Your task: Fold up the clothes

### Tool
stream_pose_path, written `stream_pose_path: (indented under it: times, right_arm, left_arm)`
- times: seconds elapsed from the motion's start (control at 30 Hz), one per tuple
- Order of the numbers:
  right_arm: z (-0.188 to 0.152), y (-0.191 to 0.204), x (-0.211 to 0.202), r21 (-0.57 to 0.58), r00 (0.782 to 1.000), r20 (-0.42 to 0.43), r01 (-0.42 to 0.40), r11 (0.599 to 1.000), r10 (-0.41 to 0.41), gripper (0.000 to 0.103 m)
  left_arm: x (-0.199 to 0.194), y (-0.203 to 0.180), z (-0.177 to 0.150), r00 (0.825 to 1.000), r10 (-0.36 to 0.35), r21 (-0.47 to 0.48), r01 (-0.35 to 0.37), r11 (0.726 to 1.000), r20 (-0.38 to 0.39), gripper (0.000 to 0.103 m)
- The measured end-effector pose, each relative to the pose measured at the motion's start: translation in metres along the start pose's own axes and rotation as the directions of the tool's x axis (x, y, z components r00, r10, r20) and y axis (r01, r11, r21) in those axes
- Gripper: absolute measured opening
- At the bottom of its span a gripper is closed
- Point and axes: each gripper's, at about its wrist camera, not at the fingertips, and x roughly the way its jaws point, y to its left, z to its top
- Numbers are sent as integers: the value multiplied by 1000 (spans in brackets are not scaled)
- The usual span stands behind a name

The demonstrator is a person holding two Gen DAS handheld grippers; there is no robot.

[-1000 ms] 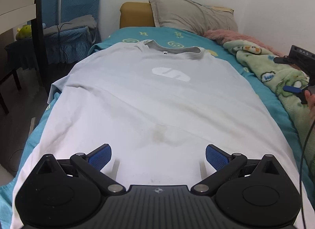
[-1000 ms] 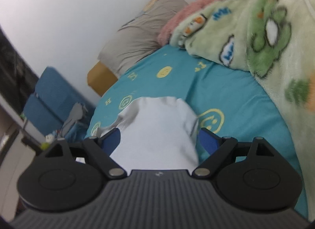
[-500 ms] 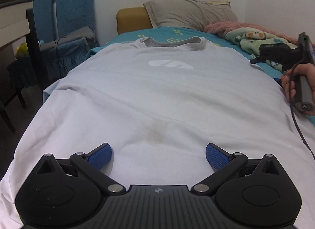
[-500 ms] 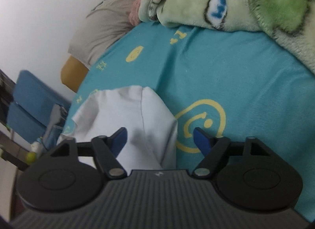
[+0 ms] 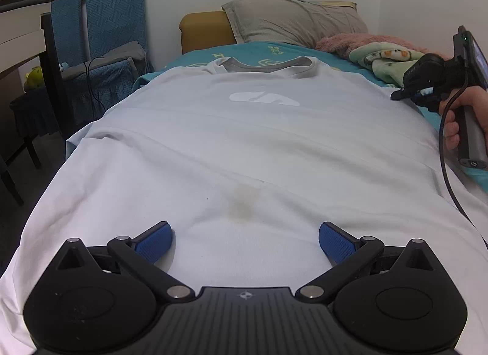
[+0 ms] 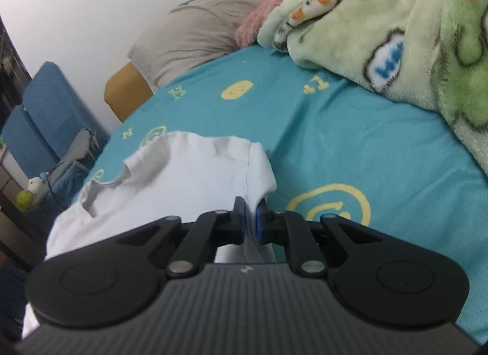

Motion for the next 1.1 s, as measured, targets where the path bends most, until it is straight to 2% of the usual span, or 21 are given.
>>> stream_pose_path:
  times: [0.13, 0.3, 0.4, 0.47, 0.57, 0.8, 0.87, 0.9, 0.93, 1.03, 1.1]
  right_arm:
    - [-2, 35, -9, -180, 998, 53, 50, 982, -41, 7]
    - [-26, 87, -14, -413, 997, 75, 54, 909, -25, 7]
    - [-47, 113, -10, -528, 999, 33, 12, 849, 7, 8]
    - [-58, 123, -4, -562, 1000, -22, -16, 827, 4, 10]
    - [-66, 127, 1, -549, 997, -71, -43, 835, 5, 10]
    - [-56, 119, -6, -432, 989, -145, -101, 896, 41, 15]
    - [-47, 112, -14, -383, 988, -140, -116, 917, 66, 32]
    - [-43, 109, -18, -357, 988, -134, -123, 926, 79, 49]
    - [-38, 105, -22, -331, 987, -129, -130, 935, 92, 60]
    - [-24, 94, -34, -253, 985, -111, -154, 955, 129, 61]
    - [-11, 87, -41, -224, 988, -96, -140, 964, 121, 61]
  left_arm:
    - [0, -1, 0, 1000, 0, 0, 0, 1000, 0, 103]
    - [0, 1, 0, 1000, -1, 1, 1, 1000, 0, 103]
    - [0, 1, 0, 1000, -2, 1, 2, 1000, 0, 103]
    - [0, 1, 0, 1000, -2, 1, 2, 1000, 0, 103]
    - [0, 1, 0, 1000, -2, 1, 2, 1000, 0, 103]
    - [0, 1, 1, 1000, -2, -1, 2, 1000, 0, 103]
    - [0, 1, 1, 1000, -3, -1, 3, 1000, 0, 103]
    - [0, 1, 1, 1000, -3, -1, 3, 1000, 0, 103]
    - [-1, 2, 0, 1000, -4, -1, 4, 1000, 0, 103]
    - [-1, 2, 0, 1000, -4, 0, 4, 1000, 1, 103]
    - [-2, 2, -1, 1000, -5, 0, 5, 1000, 1, 103]
